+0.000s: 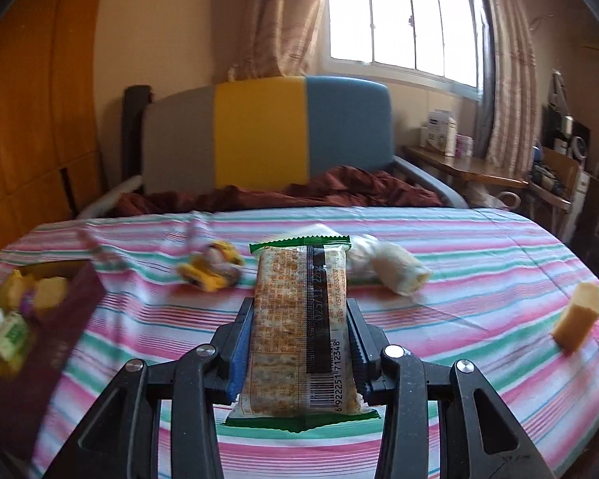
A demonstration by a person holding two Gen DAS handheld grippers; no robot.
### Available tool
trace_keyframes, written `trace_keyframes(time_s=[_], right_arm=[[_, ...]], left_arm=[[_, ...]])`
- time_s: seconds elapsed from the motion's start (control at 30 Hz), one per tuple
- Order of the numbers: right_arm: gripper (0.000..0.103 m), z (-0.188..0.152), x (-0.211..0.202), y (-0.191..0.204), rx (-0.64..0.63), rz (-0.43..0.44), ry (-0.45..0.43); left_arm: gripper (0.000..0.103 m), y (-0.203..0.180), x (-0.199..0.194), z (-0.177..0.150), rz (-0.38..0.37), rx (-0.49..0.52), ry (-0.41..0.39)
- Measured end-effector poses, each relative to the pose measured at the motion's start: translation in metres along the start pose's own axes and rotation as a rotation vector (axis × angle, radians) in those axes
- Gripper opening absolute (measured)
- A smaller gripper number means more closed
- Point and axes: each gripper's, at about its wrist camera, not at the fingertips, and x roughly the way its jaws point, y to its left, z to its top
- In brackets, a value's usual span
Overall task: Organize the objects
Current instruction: 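Carry the purple packet over the gold tray while the right tool carries the cracker packet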
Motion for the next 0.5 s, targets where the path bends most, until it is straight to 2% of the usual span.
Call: trace_keyframes(time_s=[0.13, 0.3, 0.43, 0.5], right_arm=[[0.042, 0.009, -0.016, 0.04, -0.024, 0.113, -0.025], [0.042, 0.011, -0.032, 0.08, -0.031, 0.247, -0.019], [0.042, 0.007, -0.044, 0.113, -0.081, 0.322, -0.024], [0.042, 0.005, -0.048, 0.126, -0.102, 0.35, -0.023]], left_arm=[[0.035, 0.01, -0.003, 0.005, 0.008, -0.024, -0.003], [0.035, 0.018, -0.001, 0.011, 0.066, -0.008, 0.025], [0.036, 0.027, 0.005, 0.015, 0.119, 0.008, 0.072], [0.037, 0.031, 0.003, 0.015, 0.135, -0.009, 0.057]])
